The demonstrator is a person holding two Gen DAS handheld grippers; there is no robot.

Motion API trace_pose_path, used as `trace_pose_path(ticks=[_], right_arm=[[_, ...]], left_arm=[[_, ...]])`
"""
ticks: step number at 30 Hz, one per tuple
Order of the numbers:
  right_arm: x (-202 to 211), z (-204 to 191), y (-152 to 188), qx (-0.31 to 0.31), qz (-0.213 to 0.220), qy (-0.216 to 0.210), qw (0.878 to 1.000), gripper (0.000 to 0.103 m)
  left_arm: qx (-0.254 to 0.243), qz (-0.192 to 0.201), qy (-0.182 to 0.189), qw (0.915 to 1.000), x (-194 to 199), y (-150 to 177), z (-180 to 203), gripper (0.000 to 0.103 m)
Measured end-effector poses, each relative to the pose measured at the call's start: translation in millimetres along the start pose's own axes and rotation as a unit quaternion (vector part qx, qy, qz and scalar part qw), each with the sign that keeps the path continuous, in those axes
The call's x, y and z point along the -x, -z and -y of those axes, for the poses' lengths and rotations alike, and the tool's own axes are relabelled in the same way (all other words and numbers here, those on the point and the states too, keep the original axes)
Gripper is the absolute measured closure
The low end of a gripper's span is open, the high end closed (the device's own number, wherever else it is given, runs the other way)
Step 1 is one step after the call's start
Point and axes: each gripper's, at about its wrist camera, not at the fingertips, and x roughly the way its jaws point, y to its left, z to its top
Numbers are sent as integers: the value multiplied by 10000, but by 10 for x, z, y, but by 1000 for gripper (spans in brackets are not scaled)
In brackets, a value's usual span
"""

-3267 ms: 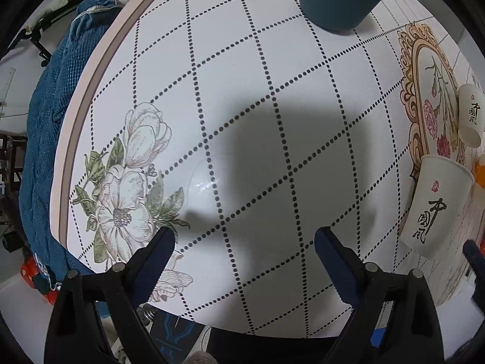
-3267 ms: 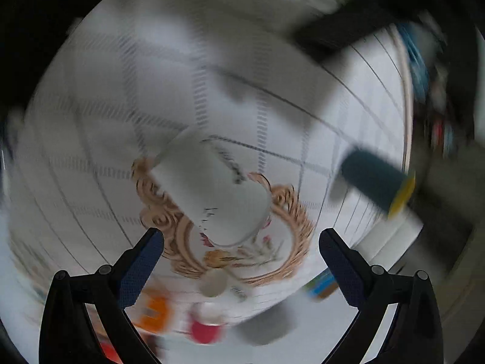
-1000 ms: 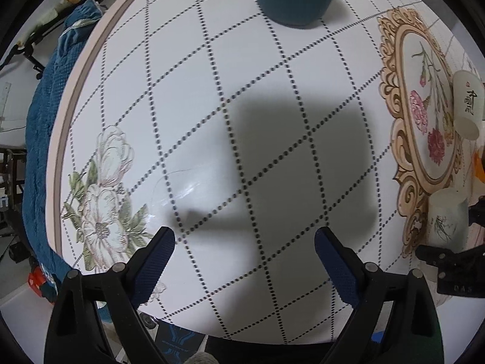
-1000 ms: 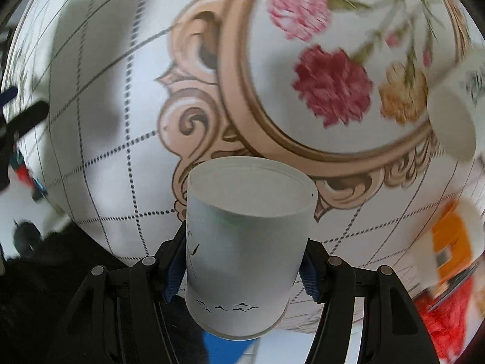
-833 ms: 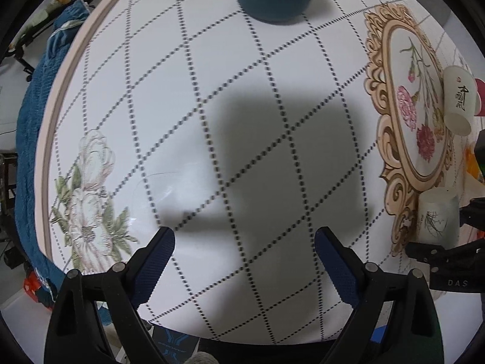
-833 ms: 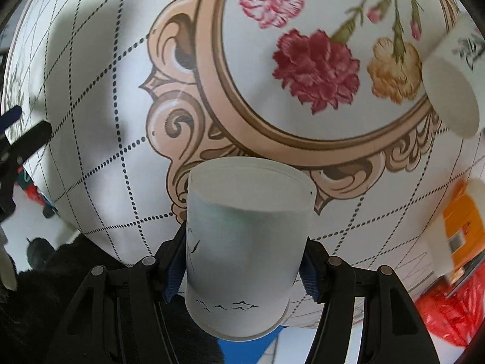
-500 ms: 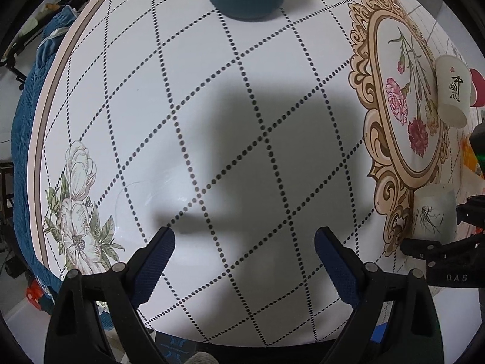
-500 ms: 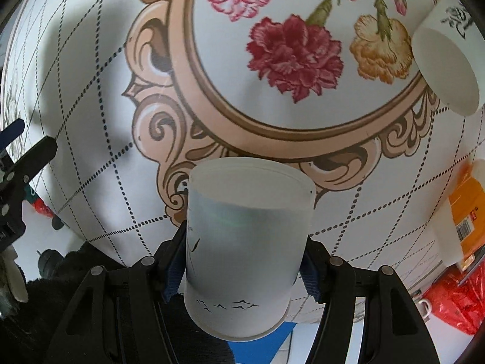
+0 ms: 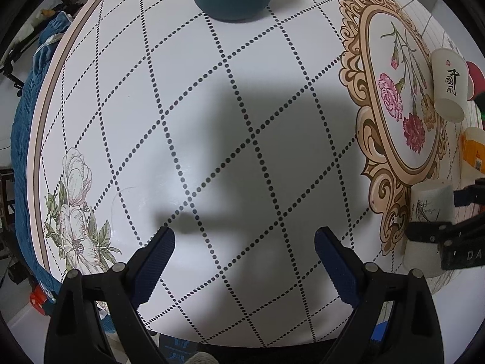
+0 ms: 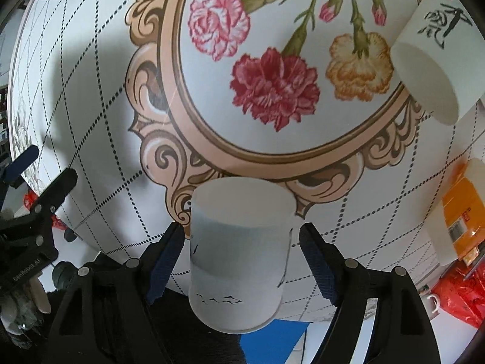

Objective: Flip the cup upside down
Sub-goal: 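Rotate the held white cup with the right gripper so its rim faces down, then lower the inverted cup onto the floral oval and open the right gripper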

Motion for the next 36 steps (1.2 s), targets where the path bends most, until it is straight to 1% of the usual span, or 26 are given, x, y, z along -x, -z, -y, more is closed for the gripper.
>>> trace_pose_path(ticks=[7, 9, 10, 11, 13, 16, 19, 22, 26, 28, 30, 33, 35, 36], right_arm=[[162, 132, -11, -50, 85, -10, 10000, 23], [225, 119, 4, -47, 169, 4, 9998, 30], [248, 129, 18, -54, 194, -4, 9998, 38], [264, 153, 31, -74, 227, -28, 9997, 41], [305, 190, 67, -110, 358, -42, 9993, 41], [417, 189, 204, -175, 627, -104, 9978, 41], [600, 270, 324, -269, 1008, -205, 9943, 41], [813, 328, 444, -283, 1577, -202, 9869, 42], [1058, 350, 563, -391, 2381, -229, 9702, 42], [1185, 333, 607, -416, 2838, -140, 9579, 42], [1255, 321, 617, -457, 3320, 2, 9422, 42], [1337, 300, 651, -598, 3995, 229, 9145, 42], [1281, 258, 653, -628, 4344, 417, 8976, 42], [1238, 242, 650, -638, 4438, 503, 8924, 42]], left_arm=[[-25, 22, 17, 10000, 31, 37, -18, 9], [-39, 32, 8, 10000, 33, 33, -2, 9], [-54, 34, 4, 10000, 53, 44, 22, 9], [-61, 38, 4, 10000, 60, 59, 35, 9], [-76, 48, 4, 10000, 69, 69, 59, 9], [-98, 55, 0, 9999, 75, 64, 63, 9], [-109, 68, -10, 9999, 111, 47, 97, 9], [-88, 82, -18, 9999, 145, -9, 81, 9], [-74, 107, -43, 9999, 208, -99, 82, 9], [-69, 126, -66, 9999, 252, -150, 97, 9], [-61, 139, -82, 9999, 277, -180, 102, 9], [-50, 152, -112, 9998, 321, -218, 104, 9], [-38, 157, -130, 9998, 349, -247, 116, 9], [-40, 157, -145, 9998, 361, -253, 118, 9]])
